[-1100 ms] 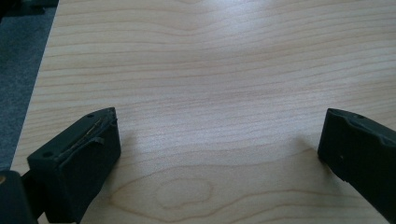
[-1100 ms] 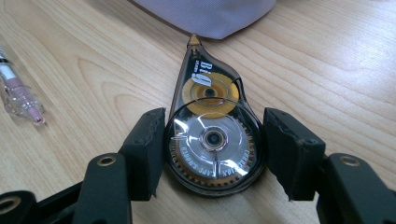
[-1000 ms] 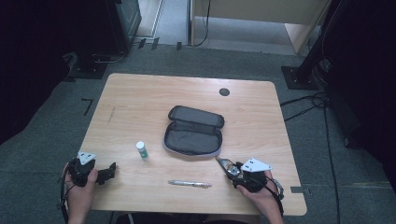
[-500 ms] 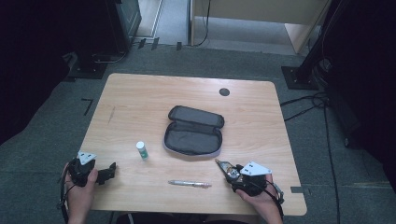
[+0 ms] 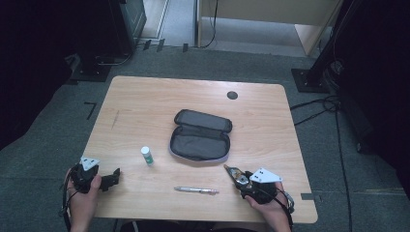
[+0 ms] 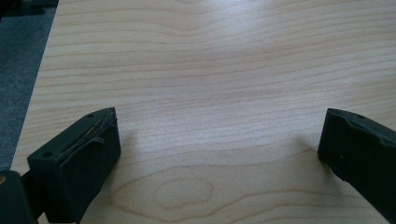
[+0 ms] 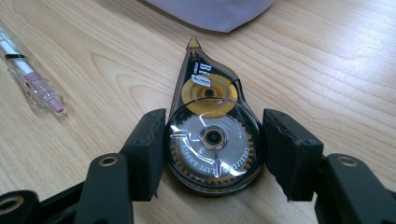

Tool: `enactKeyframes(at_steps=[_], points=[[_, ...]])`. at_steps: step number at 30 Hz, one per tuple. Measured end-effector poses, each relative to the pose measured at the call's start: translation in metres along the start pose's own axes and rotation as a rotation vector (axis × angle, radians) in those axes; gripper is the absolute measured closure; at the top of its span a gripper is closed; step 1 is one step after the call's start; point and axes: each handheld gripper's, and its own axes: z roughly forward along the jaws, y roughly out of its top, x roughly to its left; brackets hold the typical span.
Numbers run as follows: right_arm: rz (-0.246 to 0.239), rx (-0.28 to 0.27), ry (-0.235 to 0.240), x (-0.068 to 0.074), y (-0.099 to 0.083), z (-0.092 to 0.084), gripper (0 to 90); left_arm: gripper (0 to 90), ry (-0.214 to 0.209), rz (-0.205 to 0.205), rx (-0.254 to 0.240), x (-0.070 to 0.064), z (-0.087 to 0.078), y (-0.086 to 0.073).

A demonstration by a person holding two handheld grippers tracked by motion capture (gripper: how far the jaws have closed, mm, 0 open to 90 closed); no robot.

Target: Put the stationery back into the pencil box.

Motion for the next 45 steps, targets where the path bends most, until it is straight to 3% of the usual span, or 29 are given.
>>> enactKeyframes(at_steps=[4, 9, 23, 31, 45], points=[[0.021, -0.019, -0.003, -0.001, 0.003, -0.006, 42.1, 0.0, 0.000, 0.000, 0.000, 0.000, 0.000, 0.000], [0.009, -0.042, -0.009, -0.002, 0.014, -0.017, 42.1, 0.0, 0.000, 0.000, 0.000, 0.000, 0.000, 0.000], [-0.010, -0.104, 0.010, -0.001, 0.059, -0.033, 42.1, 0.0, 0.000, 0.000, 0.000, 0.000, 0.000, 0.000], [-0.029, -0.118, 0.038, 0.002, 0.084, -0.021, 42.1, 0.0, 0.001, 0.001, -0.001, 0.000, 0.000, 0.000], [-0.044, -0.115, 0.093, 0.009, 0.115, 0.015, 42.1, 0.0, 0.000, 0.001, 0.000, 0.000, 0.000, 0.000]])
